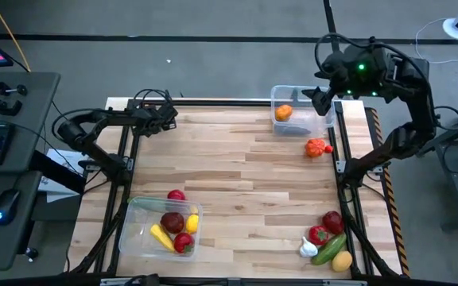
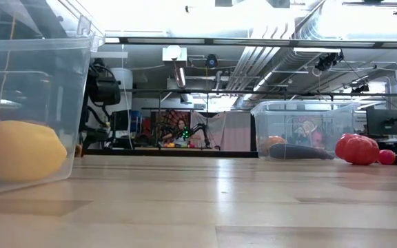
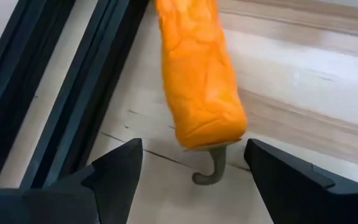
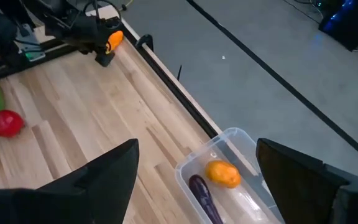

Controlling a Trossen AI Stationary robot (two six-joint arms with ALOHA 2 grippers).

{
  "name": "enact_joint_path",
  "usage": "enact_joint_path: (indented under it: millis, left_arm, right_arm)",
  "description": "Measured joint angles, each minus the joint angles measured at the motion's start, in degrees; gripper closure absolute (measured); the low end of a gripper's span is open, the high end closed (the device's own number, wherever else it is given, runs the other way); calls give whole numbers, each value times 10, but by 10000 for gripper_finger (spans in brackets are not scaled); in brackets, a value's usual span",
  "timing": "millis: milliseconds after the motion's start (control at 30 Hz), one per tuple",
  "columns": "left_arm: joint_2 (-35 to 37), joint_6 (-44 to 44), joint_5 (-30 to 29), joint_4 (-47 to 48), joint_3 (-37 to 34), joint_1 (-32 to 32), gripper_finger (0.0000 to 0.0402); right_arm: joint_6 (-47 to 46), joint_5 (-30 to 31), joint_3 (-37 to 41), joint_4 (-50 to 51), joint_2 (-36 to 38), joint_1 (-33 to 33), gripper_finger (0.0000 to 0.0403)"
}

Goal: Sort produce into baskets
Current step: Put the orange chili pepper into the top transparent bin

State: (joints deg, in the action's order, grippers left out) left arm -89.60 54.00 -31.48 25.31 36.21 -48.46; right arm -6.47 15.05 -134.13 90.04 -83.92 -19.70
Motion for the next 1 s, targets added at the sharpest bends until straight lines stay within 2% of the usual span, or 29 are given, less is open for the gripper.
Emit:
enact_joint_path:
  millis: [233, 467, 567, 700, 867, 1000]
  left_arm:
    - [-4, 64, -25, -10, -1, 1, 120]
    - [-33, 138, -87, -50, -8, 18, 120]
    - [-55, 164, -115, -67, -8, 33, 132]
    - [-73, 179, -130, -71, -7, 46, 190]
    - [-73, 202, -109, -49, -6, 49, 316]
    - [-31, 140, -81, -43, -10, 79, 326]
  right_arm:
    - [-12, -6, 0, 0, 1, 0, 87]
    - [-26, -17, 0, 0, 0, 0, 87]
    - [-35, -19, 0, 0, 0, 0, 87]
    - [-41, -22, 0, 0, 0, 0, 87]
    - [-41, -26, 0, 0, 0, 0, 87]
    - [-33, -26, 0, 0, 0, 0, 87]
